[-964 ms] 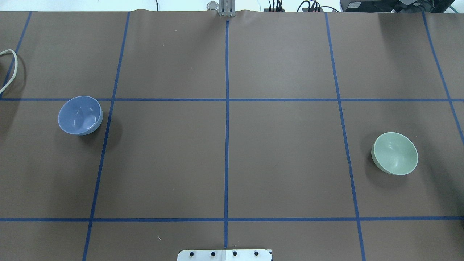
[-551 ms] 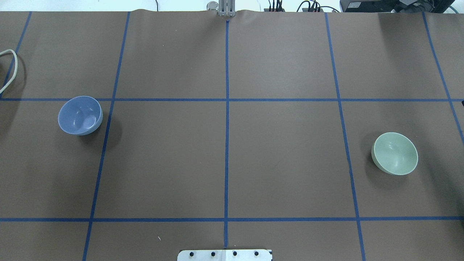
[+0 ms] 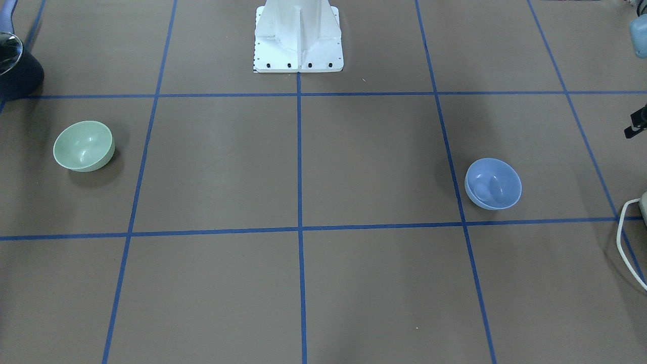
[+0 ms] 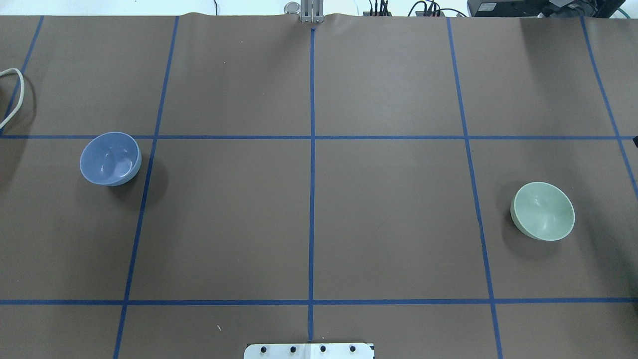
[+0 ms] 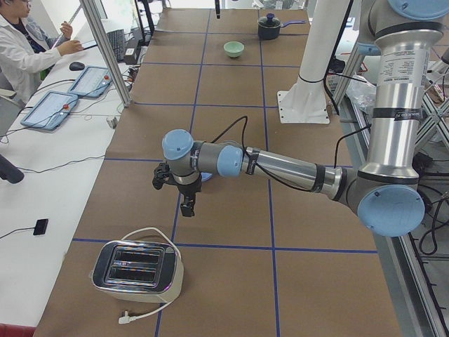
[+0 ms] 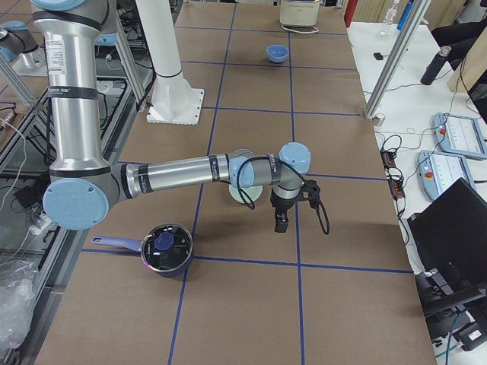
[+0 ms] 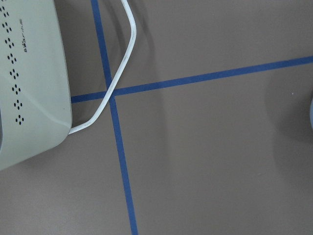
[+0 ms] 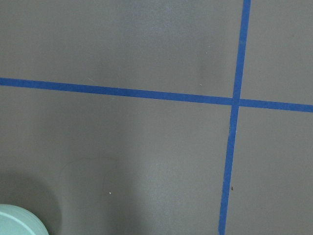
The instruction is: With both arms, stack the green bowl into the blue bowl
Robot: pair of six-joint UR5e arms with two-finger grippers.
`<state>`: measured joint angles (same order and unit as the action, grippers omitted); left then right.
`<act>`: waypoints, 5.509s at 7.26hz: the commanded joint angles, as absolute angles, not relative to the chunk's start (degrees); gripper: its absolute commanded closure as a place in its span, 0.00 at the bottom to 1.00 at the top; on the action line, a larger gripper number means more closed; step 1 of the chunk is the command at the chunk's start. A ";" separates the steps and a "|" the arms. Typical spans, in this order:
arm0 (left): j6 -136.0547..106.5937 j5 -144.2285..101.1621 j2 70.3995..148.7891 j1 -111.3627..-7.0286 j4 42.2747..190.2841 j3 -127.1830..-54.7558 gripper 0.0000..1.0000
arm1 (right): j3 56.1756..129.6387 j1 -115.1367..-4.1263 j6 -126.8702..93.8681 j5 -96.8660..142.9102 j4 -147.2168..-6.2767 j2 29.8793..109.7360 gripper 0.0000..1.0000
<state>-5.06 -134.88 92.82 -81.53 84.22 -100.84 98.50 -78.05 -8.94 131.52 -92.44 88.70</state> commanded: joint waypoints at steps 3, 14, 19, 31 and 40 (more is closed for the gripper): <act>-18.95 -134.91 98.60 -74.64 85.07 -100.55 0.01 | 98.18 -77.87 -8.88 131.48 -92.37 88.51 0.00; -38.32 -134.30 100.20 -59.68 108.19 -90.53 0.08 | 98.09 -77.43 -8.79 131.40 -92.37 88.51 0.00; -38.41 -134.30 100.28 -59.15 111.71 -87.54 0.34 | 98.00 -77.34 -8.79 131.40 -92.37 88.51 0.00; -42.01 -132.80 102.22 -57.39 111.88 -86.48 0.66 | 98.00 -76.99 -8.79 131.40 -92.37 88.51 0.00; -57.42 -135.87 108.08 -57.39 111.71 -89.82 0.92 | 98.00 -76.99 -8.79 131.40 -92.37 88.51 0.00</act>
<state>-51.95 -134.54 105.95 -57.39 111.81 -89.22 97.98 -76.99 -8.79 131.40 -92.37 88.50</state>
